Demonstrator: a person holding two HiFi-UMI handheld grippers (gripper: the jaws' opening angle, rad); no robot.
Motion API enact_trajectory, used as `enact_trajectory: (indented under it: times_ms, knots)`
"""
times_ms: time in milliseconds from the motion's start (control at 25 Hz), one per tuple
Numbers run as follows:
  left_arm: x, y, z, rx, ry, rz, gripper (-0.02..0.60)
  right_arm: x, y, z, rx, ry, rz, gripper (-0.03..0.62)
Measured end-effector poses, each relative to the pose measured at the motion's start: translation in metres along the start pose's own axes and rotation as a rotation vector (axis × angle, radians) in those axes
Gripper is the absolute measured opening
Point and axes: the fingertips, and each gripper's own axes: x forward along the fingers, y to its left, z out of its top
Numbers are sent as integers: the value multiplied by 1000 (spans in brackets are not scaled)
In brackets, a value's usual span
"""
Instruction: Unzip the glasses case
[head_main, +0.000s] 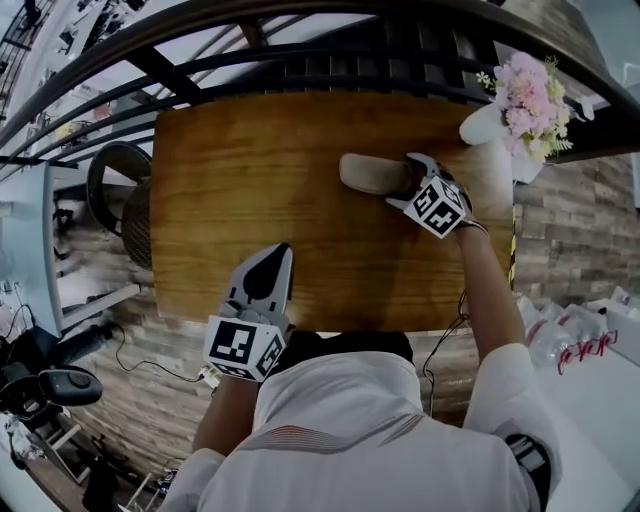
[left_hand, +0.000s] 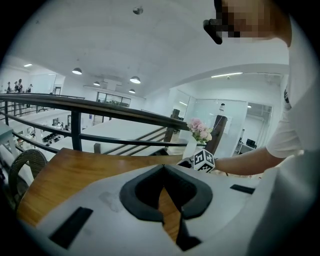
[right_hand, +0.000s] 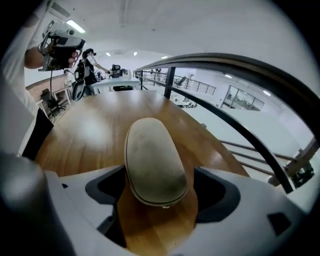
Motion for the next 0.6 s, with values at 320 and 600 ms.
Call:
enact_trajectory:
  times_ms: [320,600]
  knots:
    - [0,6,0,-11,10,-4,17,-5,17,9,209,-40,39,426]
    - [0,10,13,-13,-9,-38,17,-41,40,33,792,-282,89,405]
